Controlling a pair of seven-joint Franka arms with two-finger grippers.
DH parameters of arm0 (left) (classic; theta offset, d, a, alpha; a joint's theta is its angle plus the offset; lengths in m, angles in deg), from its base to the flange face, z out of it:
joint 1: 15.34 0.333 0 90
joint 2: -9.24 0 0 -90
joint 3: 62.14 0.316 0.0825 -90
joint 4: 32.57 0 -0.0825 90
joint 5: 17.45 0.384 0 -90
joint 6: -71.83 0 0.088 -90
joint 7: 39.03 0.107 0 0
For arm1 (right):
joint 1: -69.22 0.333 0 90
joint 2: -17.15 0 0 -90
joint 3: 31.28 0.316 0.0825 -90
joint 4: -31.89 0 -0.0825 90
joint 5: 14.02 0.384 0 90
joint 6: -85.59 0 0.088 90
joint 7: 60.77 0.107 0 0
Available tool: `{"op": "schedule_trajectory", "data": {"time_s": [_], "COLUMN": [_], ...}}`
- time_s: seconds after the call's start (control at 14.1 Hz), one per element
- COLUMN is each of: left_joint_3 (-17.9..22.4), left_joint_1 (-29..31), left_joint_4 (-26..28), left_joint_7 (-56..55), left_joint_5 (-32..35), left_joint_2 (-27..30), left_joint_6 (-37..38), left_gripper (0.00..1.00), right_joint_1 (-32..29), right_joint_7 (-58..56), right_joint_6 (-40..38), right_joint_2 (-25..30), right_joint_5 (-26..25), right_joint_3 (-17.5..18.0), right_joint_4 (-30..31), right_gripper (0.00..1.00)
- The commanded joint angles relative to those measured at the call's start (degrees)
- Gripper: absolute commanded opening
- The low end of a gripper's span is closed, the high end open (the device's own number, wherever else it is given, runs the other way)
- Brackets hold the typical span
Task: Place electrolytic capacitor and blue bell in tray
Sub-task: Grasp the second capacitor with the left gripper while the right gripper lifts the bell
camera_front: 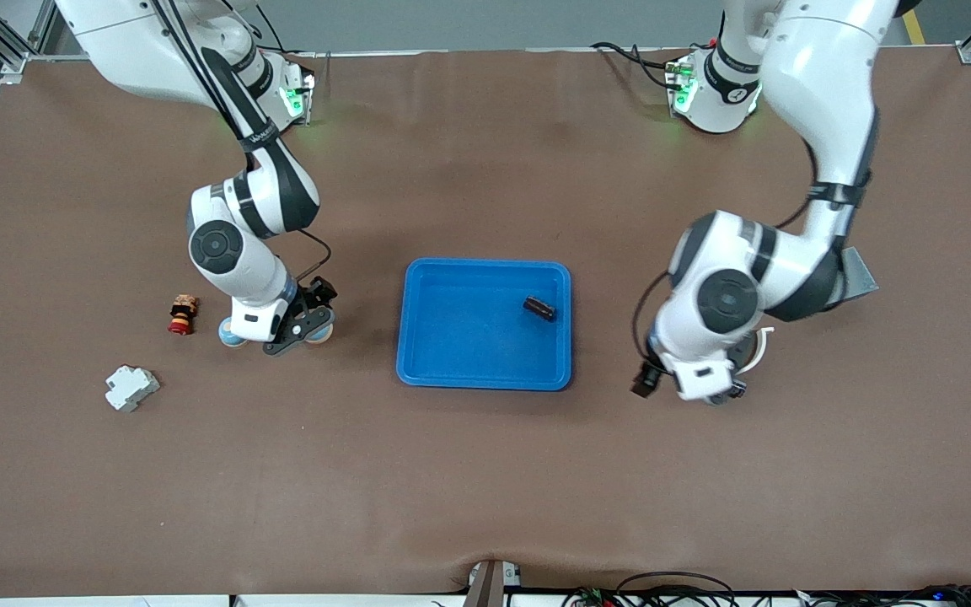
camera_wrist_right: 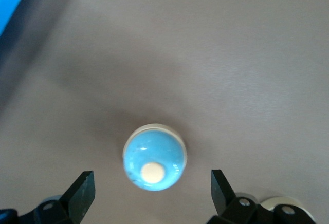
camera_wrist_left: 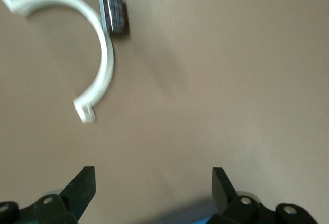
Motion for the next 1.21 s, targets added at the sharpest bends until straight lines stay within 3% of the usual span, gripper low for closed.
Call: {"op": "schedule_trajectory", "data": {"time_s": [0.0, 0.35, 0.71, 1.13], "left_joint_3": [-0.53, -0.70, -0.88, -1.14], "left_joint_1": [6.18, 14.63, 15.52, 14.38], "left_joint_4": [1.53, 4.52, 5.22, 5.22], "left_joint_7": [6.30, 12.81, 14.67, 12.74], "left_joint_5": [0.15, 6.83, 6.31, 3.77], "left_joint_2": [0.23, -2.05, -3.90, -5.83], "left_joint_6": [0.53, -2.88, -6.40, -10.27], "left_gripper": [1.00, 0.99, 0.81, 0.73], "right_joint_1": [-1.26, -0.47, -0.47, -0.56], "right_joint_7": [-0.71, -0.36, -0.27, -0.27], "right_joint_6": [2.67, 4.17, 5.84, 5.67], "right_joint_2": [-1.68, -3.79, -5.55, -6.34], "right_joint_5": [-1.32, -1.32, -1.32, -1.32], "right_joint_3": [0.57, 0.57, 0.57, 0.57], "right_joint_4": [-0.14, -0.23, -0.23, -0.14], "right_gripper": [1.00, 1.00, 1.00, 1.00]}}
